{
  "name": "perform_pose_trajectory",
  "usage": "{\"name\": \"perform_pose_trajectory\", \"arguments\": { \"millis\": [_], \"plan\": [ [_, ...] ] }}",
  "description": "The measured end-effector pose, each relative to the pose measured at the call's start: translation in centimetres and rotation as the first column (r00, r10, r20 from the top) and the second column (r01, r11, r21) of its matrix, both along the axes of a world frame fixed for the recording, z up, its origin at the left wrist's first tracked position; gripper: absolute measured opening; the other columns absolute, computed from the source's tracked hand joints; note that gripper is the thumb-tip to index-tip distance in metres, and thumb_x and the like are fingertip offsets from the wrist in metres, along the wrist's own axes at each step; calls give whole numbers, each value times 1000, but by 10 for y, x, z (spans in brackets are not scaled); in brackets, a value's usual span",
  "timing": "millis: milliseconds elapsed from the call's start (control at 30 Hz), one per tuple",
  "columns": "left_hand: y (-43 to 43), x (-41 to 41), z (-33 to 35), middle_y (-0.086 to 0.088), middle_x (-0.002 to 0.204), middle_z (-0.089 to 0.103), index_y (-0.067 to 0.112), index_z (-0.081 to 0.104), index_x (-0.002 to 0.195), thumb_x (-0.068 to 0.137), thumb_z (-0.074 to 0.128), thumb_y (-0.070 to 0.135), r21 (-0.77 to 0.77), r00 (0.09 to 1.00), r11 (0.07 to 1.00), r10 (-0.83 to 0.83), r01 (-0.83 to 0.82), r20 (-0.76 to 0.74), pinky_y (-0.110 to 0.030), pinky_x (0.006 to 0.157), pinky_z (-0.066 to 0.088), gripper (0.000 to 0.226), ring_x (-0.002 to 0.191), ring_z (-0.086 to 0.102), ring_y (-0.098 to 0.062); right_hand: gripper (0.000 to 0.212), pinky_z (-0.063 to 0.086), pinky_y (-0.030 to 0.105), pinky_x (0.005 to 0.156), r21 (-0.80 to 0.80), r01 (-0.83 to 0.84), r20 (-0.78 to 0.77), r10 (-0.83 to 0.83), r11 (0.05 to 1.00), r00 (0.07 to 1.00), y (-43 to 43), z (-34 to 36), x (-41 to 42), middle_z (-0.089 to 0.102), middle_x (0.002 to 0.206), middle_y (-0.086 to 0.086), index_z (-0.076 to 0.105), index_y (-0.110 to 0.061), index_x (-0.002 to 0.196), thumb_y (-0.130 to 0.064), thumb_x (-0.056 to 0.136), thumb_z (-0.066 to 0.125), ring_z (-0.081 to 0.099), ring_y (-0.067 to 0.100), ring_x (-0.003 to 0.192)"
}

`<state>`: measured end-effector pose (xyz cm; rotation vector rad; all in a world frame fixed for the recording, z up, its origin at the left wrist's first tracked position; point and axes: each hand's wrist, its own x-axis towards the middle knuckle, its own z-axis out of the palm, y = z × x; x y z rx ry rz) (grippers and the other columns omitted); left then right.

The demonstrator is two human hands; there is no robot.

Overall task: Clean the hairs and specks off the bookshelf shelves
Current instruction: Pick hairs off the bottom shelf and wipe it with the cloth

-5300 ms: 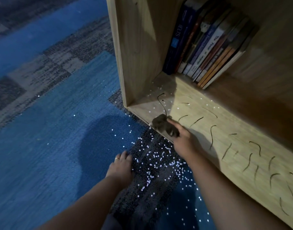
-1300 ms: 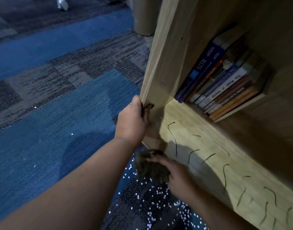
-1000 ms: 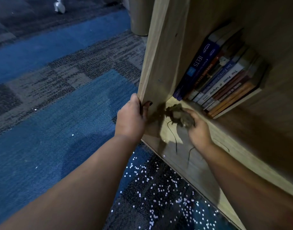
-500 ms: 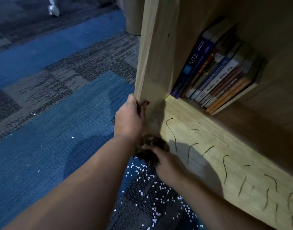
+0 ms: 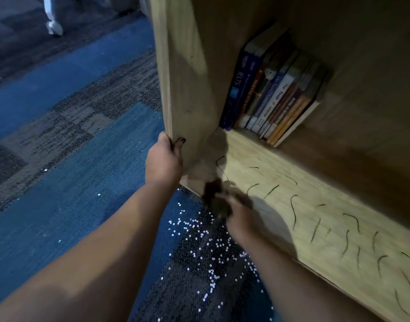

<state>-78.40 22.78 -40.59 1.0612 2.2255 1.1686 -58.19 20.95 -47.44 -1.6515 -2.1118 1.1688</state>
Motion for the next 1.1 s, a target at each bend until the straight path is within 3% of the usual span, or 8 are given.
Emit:
{"name": "perform_pose_trajectory", "arguments": {
  "millis": [133, 200, 367, 600, 733, 867, 967, 1100],
  "plan": [
    [-31, 13, -17, 5, 116, 62, 17, 53, 127, 100, 50, 22, 75, 998, 997, 18, -23, 58, -35, 91, 47, 27, 107, 60, -18, 59, 43, 15, 92, -350, 144, -267, -246, 926, 932, -57, -11, 0, 58, 131, 6, 61, -37, 117, 12, 86, 53, 56, 14, 114],
    [-63, 29, -43, 9, 123, 55, 18, 47, 136, 99, 52, 23, 53, 998, 998, 17, -21, 68, -34, 100, 44, 37, 112, 55, -11, 75, 45, 18, 92, -387, 219, -248, -330, 896, 911, -75, -17, 23, 61, 125, -2, 58, -54, 111, 15, 86, 48, 58, 8, 110],
    [-144, 71, -115, -4, 121, 60, 18, 56, 123, 92, 59, 13, -274, 979, 941, -206, 200, 10, -44, 95, 47, 32, 114, 55, -27, 45, 37, 19, 65, -242, 495, -294, -549, 835, 782, -63, 20, 103, 62, 110, -7, 51, -45, 108, -2, 95, 51, 54, 2, 87],
    [-155, 110, -115, 11, 113, 52, 33, 59, 118, 92, 59, 23, -384, 824, 774, -564, 504, -54, -33, 87, 43, 28, 108, 48, -17, 35, 43, 39, 82, 82, 833, -168, -816, 547, 553, -39, 13, 244, 61, 107, 0, 56, -26, 125, -10, 94, 52, 56, 25, 100],
    [-137, 115, -92, 16, 111, 53, 34, 60, 115, 93, 58, 23, -360, 802, 776, -587, 519, -111, -30, 80, 43, 25, 105, 49, -12, 52, 42, 38, 98, 16, 660, -10, -660, 751, 751, -55, -15, 259, 56, 132, -3, 54, -44, 119, -3, 88, 59, 51, 24, 121],
    [-119, 123, -75, 12, 111, 57, 32, 63, 115, 93, 60, 21, -322, 789, 779, -600, 539, -130, -33, 80, 47, 24, 104, 53, -15, 64, 23, 13, 106, -33, 289, 22, -288, 957, 957, -86, -18, 207, 42, 146, 2, 50, -32, 132, 9, 84, 53, 36, 20, 137],
    [-108, 134, -69, 6, 106, 60, 27, 66, 109, 86, 65, 9, -307, 754, 760, -635, 573, -166, -33, 76, 44, 30, 100, 54, -21, 58, 28, 1, 98, -138, 161, -164, -183, 977, 969, -110, -10, 171, 44, 144, 0, 53, -26, 133, 10, 87, 53, 42, -2, 129],
    [-103, 147, -68, -1, 106, 63, 21, 68, 110, 81, 66, 3, -296, 737, 749, -653, 593, -177, -32, 75, 43, 34, 99, 57, -25, 60, 48, 19, 92, -121, 275, -304, -299, 954, 905, -121, 9, 171, 63, 120, -14, 58, -48, 118, 5, 89, 55, 58, -6, 105]
  ]
}}
